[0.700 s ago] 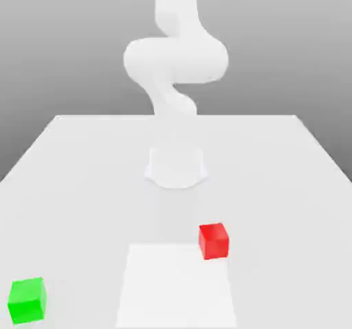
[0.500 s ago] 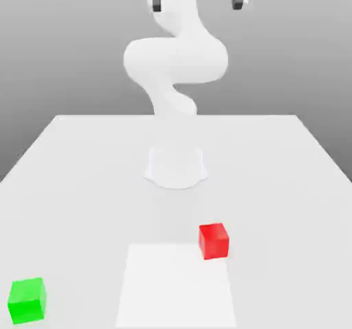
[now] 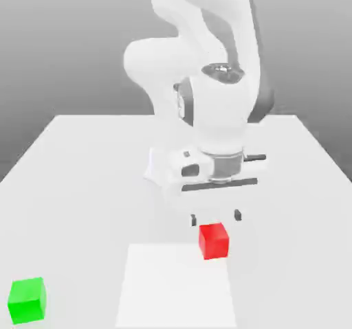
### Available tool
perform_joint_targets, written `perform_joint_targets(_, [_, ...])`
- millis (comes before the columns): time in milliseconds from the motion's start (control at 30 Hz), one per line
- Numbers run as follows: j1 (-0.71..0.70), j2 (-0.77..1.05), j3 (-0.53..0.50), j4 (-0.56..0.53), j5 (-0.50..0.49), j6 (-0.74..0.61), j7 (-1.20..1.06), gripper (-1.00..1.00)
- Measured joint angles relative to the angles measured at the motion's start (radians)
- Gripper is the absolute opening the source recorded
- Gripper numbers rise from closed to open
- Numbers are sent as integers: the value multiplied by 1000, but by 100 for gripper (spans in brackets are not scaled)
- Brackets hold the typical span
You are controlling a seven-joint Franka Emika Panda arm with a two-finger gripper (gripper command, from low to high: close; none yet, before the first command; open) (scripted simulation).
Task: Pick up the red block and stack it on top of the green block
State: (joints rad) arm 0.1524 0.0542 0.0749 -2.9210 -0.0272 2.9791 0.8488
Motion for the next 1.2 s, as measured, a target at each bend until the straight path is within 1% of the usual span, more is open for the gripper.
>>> perform_joint_targets(67, [25,76,-32,8,-27,64,20,0])
perform_joint_targets(100, [38,108,-46,13,-33,92,25,-100])
perform_joint_targets(333, [40,114,-48,13,-39,97,30,-100])
perform_joint_targets(500, [26,-42,-18,-9,21,-36,-14,-100])
perform_joint_targets(600, [35,-145,-23,-21,42,-127,-27,-100])
perform_joint_targets(700, [-27,-125,-74,58,32,-188,-9,-100])
perform_joint_targets(800, [-131,-70,-127,163,32,-240,5,-100])
perform_joint_targets(900, [-231,-11,-156,271,43,-290,14,-100])
perform_joint_targets(1167, [-408,147,-285,561,107,-424,10,-100])
perform_joint_targets(1200, [-423,175,-292,582,121,-419,3,-100])
